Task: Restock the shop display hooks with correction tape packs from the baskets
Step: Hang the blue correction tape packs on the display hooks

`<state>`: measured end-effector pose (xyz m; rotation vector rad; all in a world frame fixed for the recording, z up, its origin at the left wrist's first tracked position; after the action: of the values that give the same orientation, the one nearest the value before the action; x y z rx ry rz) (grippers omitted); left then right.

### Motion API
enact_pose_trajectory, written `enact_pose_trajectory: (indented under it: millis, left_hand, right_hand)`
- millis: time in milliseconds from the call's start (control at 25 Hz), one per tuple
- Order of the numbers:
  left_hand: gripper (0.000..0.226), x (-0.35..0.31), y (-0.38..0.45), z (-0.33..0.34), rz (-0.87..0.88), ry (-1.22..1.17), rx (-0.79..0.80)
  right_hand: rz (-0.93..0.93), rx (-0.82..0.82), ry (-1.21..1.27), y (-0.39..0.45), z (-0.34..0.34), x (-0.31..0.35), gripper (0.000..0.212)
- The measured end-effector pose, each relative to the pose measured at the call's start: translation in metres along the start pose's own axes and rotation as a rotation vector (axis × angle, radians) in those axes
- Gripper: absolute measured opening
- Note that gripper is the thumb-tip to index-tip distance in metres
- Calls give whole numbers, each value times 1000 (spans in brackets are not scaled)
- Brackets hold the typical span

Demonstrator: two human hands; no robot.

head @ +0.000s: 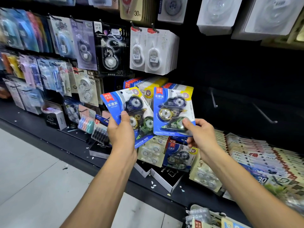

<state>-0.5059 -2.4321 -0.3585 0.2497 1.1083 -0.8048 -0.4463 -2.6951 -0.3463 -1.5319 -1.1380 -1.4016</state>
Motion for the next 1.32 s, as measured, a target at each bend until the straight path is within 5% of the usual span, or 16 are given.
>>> enact_pose_trajectory:
  millis: [360,600,880,1120,1320]
  left_hand:
    - [43,-6,1,-5,37,-22,-43]
    - [27,-9,6,-12,42,-10,-86]
    - [27,-4,5,-10,19,2,-78]
    - [26,-5,2,-7,1,-17,-53]
    - [27,-5,5,-8,9,-22,-52]
  right_hand:
    - [-354,-111,-278,2,-14,24,15]
    - [-344,-270,-233,-11,-32,18,18]
    - [-366,-180,-236,-8,-16,26,21]
    - [-316,-290,-173,-9,-28,28,21]
    - [-511,-198,-281,-15,-5,49,11]
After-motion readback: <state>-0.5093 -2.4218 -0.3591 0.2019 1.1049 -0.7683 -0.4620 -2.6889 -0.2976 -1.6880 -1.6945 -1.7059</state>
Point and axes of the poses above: each hand's wrist, its own y-axis towards the middle knuckle, its own z-axis out of the palm, x = y × z, the point moved 9 cm from there along y, towards the middle knuckle, and after that the axes turned 8 degrees about -x, right-handed, at the moved point
